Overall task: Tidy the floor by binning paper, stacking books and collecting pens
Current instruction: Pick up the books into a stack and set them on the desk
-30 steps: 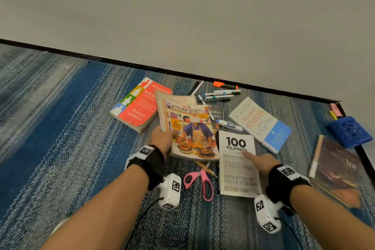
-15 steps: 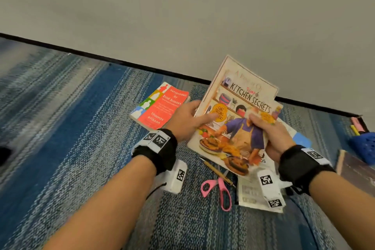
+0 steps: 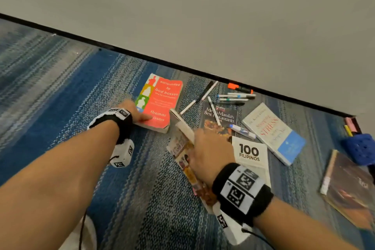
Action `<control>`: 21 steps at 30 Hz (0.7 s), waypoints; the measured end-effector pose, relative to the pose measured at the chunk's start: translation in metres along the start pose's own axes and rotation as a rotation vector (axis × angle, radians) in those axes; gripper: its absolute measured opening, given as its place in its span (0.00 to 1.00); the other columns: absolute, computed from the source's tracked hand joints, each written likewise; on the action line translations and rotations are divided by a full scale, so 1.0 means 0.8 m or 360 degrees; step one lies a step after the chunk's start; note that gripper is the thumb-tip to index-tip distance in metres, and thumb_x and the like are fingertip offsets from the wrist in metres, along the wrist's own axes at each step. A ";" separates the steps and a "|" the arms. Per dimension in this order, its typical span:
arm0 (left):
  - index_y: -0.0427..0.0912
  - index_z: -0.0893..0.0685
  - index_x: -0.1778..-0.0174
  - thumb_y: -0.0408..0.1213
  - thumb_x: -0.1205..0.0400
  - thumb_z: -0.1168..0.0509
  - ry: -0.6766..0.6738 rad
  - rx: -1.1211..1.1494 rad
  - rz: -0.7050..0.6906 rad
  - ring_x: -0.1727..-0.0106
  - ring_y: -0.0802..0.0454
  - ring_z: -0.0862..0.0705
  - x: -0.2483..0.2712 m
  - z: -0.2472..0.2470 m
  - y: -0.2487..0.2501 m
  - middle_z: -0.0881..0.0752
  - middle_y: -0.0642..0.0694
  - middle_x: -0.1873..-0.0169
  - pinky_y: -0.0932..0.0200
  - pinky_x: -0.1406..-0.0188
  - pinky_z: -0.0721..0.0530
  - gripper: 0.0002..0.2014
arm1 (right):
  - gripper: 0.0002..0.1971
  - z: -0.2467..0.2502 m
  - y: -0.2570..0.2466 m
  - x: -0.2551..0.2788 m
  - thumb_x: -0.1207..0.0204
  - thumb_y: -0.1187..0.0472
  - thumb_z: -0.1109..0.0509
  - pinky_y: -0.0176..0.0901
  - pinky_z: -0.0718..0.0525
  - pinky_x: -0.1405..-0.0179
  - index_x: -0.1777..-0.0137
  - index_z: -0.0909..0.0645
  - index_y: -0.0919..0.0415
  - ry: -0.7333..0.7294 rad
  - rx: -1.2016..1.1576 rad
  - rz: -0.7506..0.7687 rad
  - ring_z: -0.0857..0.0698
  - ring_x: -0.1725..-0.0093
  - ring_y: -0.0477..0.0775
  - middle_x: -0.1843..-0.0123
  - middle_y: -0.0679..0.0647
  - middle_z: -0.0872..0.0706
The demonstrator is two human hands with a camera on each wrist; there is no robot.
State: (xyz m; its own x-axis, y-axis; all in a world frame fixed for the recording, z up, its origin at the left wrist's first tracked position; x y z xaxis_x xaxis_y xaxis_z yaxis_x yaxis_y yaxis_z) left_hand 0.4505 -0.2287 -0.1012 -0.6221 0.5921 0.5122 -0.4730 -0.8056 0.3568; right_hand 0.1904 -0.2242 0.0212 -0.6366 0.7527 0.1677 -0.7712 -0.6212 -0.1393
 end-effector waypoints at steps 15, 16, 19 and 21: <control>0.34 0.23 0.32 0.28 0.25 0.27 -0.0234 0.2118 -0.0410 0.43 0.43 0.13 0.094 0.012 0.009 0.13 0.38 0.38 0.47 0.43 0.12 0.25 | 0.11 -0.023 0.105 -0.039 0.24 0.55 0.28 0.43 0.16 0.58 0.45 0.23 0.58 0.0133 -0.1311 -0.0514 0.14 0.59 0.45 0.52 0.49 0.12; 0.35 0.24 0.29 0.25 0.27 0.27 -0.0356 0.2141 -0.0490 0.41 0.43 0.13 0.113 0.012 0.013 0.14 0.38 0.37 0.49 0.43 0.12 0.29 | 0.13 -0.025 0.108 -0.041 0.24 0.57 0.27 0.51 0.13 0.49 0.43 0.21 0.58 0.0230 -0.1594 -0.0549 0.12 0.54 0.50 0.49 0.52 0.11; 0.38 0.27 0.28 0.19 0.33 0.25 -0.0599 0.1908 -0.0647 0.38 0.40 0.13 0.153 -0.013 0.025 0.14 0.38 0.37 0.43 0.40 0.14 0.37 | 0.13 -0.024 0.093 -0.053 0.22 0.62 0.29 0.59 0.15 0.41 0.38 0.18 0.61 0.0279 -0.2303 -0.0559 0.11 0.45 0.58 0.44 0.57 0.10; 0.42 0.29 0.32 0.28 0.38 0.17 -0.0434 0.1689 -0.0598 0.37 0.40 0.15 0.160 -0.031 0.023 0.16 0.39 0.36 0.38 0.39 0.15 0.41 | 0.13 -0.021 0.080 -0.061 0.20 0.59 0.32 0.61 0.15 0.42 0.38 0.18 0.62 0.0196 -0.2637 -0.0547 0.12 0.42 0.63 0.43 0.60 0.11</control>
State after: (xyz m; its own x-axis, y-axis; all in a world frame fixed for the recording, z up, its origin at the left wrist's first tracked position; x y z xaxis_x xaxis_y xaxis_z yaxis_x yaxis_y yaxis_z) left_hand 0.3464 -0.1670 -0.0487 -0.3370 0.8779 0.3403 0.2427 -0.2682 0.9323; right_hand 0.1718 -0.2970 -0.0122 -0.3869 0.8551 0.3452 0.0157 0.3804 -0.9247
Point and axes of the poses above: each hand's wrist, its own x-axis away from the middle knuckle, its own z-axis out of the back of the hand, y = z × x, the point moved 4 cm from there along -x, towards the middle knuckle
